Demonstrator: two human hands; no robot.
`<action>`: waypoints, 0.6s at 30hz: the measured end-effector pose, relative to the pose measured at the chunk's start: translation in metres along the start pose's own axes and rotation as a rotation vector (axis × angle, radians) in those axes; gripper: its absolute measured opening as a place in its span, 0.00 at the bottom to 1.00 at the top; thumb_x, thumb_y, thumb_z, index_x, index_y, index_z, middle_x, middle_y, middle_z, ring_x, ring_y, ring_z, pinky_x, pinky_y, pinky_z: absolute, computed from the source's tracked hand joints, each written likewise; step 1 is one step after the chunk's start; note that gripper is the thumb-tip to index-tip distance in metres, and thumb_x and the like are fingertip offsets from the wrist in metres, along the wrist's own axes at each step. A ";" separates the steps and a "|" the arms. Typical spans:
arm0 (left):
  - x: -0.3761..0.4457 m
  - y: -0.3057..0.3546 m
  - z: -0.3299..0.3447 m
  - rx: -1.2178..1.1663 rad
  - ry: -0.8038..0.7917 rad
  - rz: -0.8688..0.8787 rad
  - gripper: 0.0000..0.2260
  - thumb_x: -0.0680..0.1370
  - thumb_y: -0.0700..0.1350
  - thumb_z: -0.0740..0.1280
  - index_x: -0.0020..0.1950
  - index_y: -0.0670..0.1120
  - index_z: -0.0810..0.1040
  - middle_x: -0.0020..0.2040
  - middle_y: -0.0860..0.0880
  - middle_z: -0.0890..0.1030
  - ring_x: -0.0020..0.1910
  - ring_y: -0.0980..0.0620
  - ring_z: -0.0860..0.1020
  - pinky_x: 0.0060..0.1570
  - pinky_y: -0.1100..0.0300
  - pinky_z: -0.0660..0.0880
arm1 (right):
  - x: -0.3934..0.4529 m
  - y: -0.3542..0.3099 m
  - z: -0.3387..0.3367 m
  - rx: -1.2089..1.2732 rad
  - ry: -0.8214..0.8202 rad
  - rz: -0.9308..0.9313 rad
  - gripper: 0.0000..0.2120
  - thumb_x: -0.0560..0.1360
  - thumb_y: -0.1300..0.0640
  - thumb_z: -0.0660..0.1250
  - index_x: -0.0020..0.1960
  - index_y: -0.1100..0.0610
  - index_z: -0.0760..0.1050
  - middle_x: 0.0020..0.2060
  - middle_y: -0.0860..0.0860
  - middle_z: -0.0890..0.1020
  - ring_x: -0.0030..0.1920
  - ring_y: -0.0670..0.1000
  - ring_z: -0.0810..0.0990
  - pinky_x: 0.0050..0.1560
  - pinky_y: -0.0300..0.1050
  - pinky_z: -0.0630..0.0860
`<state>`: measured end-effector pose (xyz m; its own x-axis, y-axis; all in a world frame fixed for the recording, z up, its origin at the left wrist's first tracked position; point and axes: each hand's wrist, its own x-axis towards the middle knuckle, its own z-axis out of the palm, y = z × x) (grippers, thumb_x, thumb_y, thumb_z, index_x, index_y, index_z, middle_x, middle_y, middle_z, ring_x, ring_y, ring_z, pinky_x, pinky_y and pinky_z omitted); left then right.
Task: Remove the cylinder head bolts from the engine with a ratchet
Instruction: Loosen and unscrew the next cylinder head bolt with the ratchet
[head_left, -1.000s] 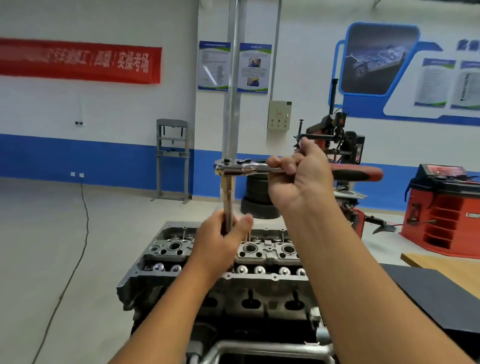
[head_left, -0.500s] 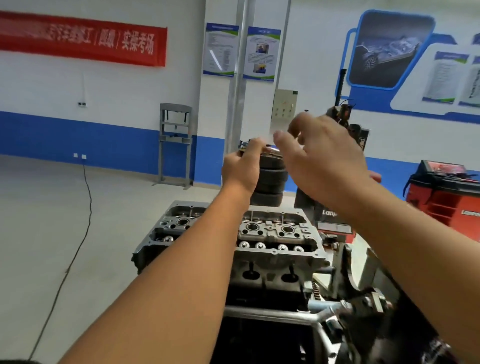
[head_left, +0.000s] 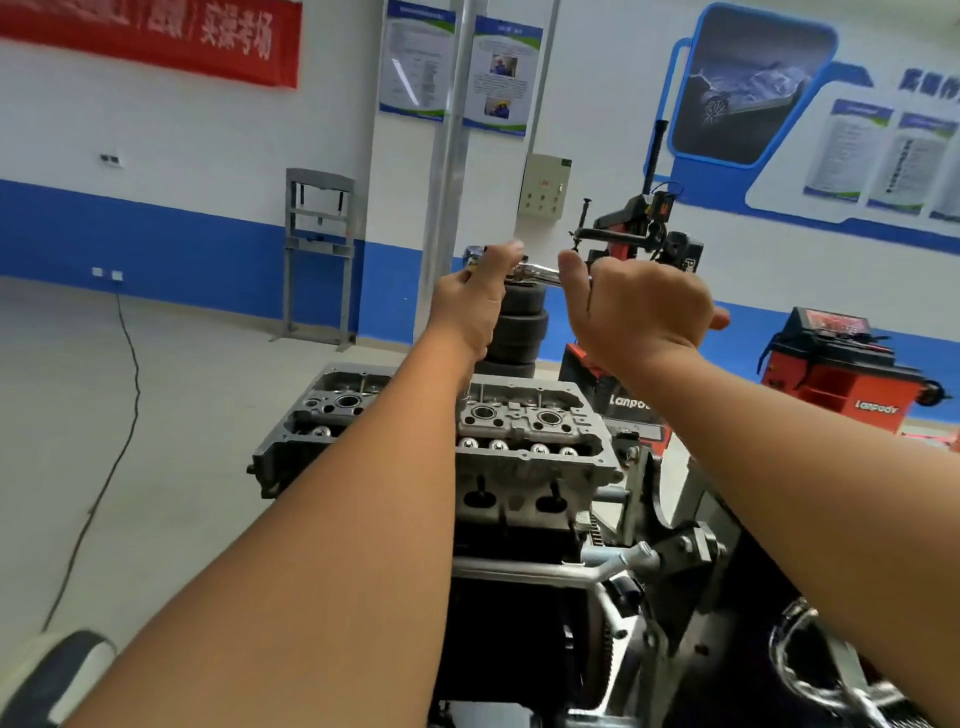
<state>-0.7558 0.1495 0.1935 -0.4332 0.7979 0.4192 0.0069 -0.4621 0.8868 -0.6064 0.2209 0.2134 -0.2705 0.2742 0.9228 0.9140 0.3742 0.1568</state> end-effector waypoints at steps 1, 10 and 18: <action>-0.001 0.001 0.000 -0.005 -0.007 -0.008 0.19 0.79 0.60 0.68 0.36 0.50 0.71 0.20 0.58 0.69 0.16 0.60 0.68 0.19 0.70 0.64 | 0.001 0.000 0.001 0.002 0.011 0.000 0.40 0.82 0.34 0.38 0.38 0.58 0.79 0.27 0.54 0.72 0.28 0.56 0.71 0.36 0.47 0.64; 0.004 -0.003 -0.002 0.058 0.081 -0.045 0.22 0.75 0.66 0.69 0.35 0.51 0.68 0.22 0.57 0.64 0.18 0.57 0.62 0.29 0.58 0.61 | 0.012 0.001 0.019 -0.016 0.072 -0.065 0.37 0.84 0.35 0.43 0.39 0.59 0.78 0.28 0.56 0.74 0.29 0.58 0.74 0.39 0.48 0.67; 0.010 -0.010 0.001 0.042 0.134 -0.023 0.22 0.73 0.68 0.70 0.36 0.52 0.70 0.19 0.60 0.65 0.16 0.60 0.65 0.28 0.59 0.63 | 0.017 0.003 0.028 -0.034 0.071 -0.079 0.38 0.82 0.33 0.40 0.38 0.57 0.77 0.28 0.54 0.74 0.29 0.57 0.73 0.40 0.47 0.68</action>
<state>-0.7587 0.1623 0.1890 -0.5505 0.7478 0.3712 0.0321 -0.4253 0.9045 -0.6169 0.2520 0.2199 -0.3211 0.1811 0.9296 0.9008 0.3613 0.2408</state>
